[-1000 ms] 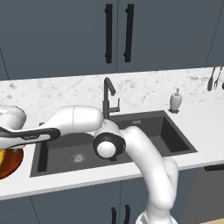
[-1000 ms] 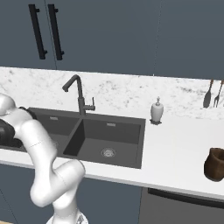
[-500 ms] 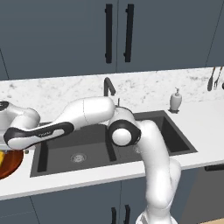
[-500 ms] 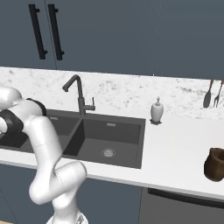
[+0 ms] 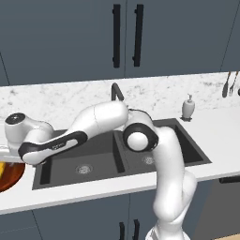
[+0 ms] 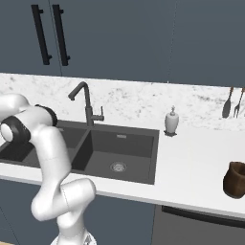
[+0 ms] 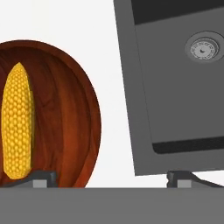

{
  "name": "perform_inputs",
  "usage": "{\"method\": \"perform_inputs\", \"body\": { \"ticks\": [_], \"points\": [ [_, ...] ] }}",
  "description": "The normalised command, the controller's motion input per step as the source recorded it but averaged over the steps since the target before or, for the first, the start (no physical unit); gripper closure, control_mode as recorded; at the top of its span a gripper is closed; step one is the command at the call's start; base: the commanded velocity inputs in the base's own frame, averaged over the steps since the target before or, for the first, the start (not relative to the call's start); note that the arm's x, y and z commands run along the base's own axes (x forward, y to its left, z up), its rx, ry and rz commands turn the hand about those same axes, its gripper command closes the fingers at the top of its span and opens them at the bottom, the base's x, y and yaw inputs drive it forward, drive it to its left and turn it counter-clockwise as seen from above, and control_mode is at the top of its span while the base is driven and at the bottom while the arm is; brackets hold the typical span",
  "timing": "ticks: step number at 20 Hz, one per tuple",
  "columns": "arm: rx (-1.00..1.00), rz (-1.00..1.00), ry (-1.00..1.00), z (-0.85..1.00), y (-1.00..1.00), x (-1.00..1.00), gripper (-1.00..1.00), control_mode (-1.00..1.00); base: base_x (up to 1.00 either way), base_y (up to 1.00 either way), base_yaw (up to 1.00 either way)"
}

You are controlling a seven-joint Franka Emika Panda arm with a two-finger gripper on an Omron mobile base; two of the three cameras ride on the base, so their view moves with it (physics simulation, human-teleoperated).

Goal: Pick the corn from the sink and place it in the bowl. Then pick the bowl and place it in the microwave. Then close the microwave door and press the start button.

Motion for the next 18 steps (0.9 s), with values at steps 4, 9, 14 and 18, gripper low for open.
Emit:
{"method": "perform_inputs", "body": {
  "ticks": [4, 9, 14, 18],
  "points": [
    [0.00, 0.00, 0.03, -0.02, 0.00, 0.48, -1.00, -1.00, 0.00, 0.00, 0.00],
    [0.00, 0.00, 0.00, 0.00, 0.16, 0.19, -1.00, -1.00, 0.00, 0.00, 0.00],
    [0.00, 0.00, 0.00, -0.23, 0.33, 0.07, -1.00, -1.00, 0.00, 0.00, 0.00],
    [0.00, 0.00, 0.00, -0.24, 0.36, 0.16, -1.00, -1.00, 0.00, 0.00, 0.00]
  ]
}}
